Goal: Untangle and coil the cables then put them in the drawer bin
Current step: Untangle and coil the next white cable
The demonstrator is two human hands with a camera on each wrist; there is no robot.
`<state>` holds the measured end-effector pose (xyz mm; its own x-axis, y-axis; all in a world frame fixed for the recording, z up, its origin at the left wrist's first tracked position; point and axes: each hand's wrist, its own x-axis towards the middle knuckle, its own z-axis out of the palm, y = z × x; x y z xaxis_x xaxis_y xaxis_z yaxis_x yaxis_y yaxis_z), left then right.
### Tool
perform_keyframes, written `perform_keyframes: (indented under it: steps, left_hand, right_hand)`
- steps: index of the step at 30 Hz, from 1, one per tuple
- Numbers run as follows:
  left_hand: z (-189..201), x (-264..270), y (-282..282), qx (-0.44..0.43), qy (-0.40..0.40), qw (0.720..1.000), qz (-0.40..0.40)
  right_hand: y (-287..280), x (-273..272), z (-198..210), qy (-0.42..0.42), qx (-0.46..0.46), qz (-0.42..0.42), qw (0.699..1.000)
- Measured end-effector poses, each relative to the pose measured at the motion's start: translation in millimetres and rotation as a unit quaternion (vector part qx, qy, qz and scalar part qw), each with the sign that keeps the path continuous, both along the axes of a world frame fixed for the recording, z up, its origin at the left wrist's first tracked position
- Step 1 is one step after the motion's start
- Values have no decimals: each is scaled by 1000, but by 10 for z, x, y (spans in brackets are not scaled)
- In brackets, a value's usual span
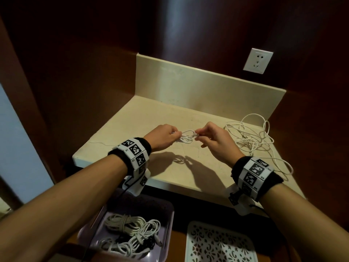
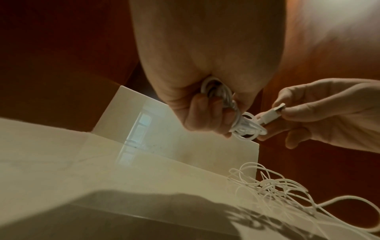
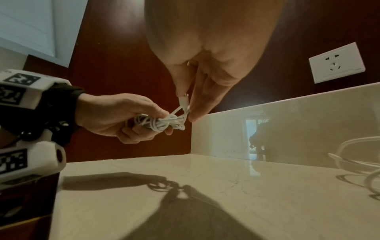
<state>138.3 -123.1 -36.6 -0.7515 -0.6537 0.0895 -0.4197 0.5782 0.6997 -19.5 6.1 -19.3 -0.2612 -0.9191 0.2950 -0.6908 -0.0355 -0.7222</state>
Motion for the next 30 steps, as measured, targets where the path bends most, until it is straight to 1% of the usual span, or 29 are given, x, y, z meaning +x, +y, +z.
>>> perform_keyframes:
  steps: [3, 5, 6, 9, 10, 12, 14, 16, 18, 19, 20, 21, 25, 30]
  left_hand:
    - [16, 0, 47, -41, -13, 999, -4]
    - [29, -5, 68, -48, -8, 999, -8]
    - [35, -8, 81, -47, -5, 999, -12]
    - [56, -24, 132, -27, 6, 999, -30]
    - [61, -27, 152, -16, 12, 999, -37]
    - [71, -20, 192, 0, 18, 999, -49]
    - [75, 11, 222, 11, 15, 998, -52]
    - [79, 49, 244, 16, 12, 999, -48]
    - [76, 87, 264, 7, 7, 999, -48]
    - [65, 108, 276, 5, 5, 999, -47]
    - [54, 131, 289, 9, 5, 999, -45]
    - [44, 158, 304, 19, 8, 999, -45]
    - [41, 283, 329, 54, 25, 997, -45]
    - [65, 493, 311, 71, 39, 996, -39]
  right_hand:
    - [8, 10, 22, -8, 50, -23, 998]
    - [29, 47, 42, -23, 78, -22, 996]
    - [36, 69, 50, -10, 90, -20, 996]
    - [27, 124, 48, 97, 127, -26, 987]
    - [25, 135, 41, 121, 133, -31, 983]
    - [33, 141, 32, 122, 134, -32, 983]
    - [63, 151, 28, 69, 134, -21, 988]
    - [91, 158, 30, -29, 139, -6, 990]
    - [116, 181, 52, -150, 134, 7, 979]
    - [123, 196, 59, -201, 127, 7, 971]
    - [125, 213, 69, -234, 120, 4, 965]
    - [122, 235, 70, -248, 117, -3, 962]
    - [102, 351, 41, -247, 124, -26, 961]
    - [141, 558, 49, -254, 108, -12, 961]
